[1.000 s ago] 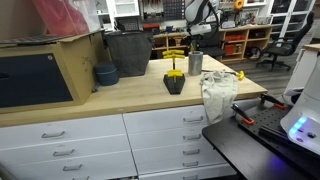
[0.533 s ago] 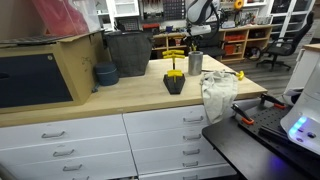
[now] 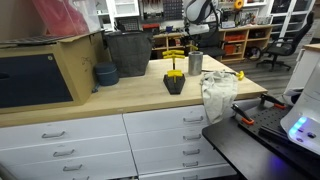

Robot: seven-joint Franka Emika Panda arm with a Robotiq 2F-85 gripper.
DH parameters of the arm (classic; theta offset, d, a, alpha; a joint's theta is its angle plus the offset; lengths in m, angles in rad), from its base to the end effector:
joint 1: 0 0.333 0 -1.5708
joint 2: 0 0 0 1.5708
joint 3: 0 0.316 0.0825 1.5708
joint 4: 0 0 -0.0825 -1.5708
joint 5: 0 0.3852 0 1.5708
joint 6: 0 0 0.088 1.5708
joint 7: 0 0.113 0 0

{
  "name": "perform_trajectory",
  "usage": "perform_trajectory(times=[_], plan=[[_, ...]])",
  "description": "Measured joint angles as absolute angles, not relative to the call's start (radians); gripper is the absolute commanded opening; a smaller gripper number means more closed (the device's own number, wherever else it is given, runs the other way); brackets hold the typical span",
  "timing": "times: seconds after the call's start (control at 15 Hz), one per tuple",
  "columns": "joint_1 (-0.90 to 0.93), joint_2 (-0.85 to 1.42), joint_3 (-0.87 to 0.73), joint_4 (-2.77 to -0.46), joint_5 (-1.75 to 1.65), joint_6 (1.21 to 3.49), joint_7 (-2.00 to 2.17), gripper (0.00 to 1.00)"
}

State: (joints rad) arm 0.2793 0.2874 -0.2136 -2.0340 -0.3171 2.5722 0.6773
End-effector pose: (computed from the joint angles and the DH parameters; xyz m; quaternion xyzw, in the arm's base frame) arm 0.6176 0.0496 0.3257 0.9688 -0.1707 0.1623 0.0766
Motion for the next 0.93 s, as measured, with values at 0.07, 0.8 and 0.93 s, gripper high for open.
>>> perform_trajectory(times=[0.07,0.8,0.93], plan=[[0.276,0.285,-0.21,-2.036,-0.323,2.57,0.677,1.0],[0.231,0.271,-0.16,-2.069,-0.397,2.534,0.653,0.26],[0.228,0.269,-0.151,-2.07,-0.399,2.533,0.644,0.11]])
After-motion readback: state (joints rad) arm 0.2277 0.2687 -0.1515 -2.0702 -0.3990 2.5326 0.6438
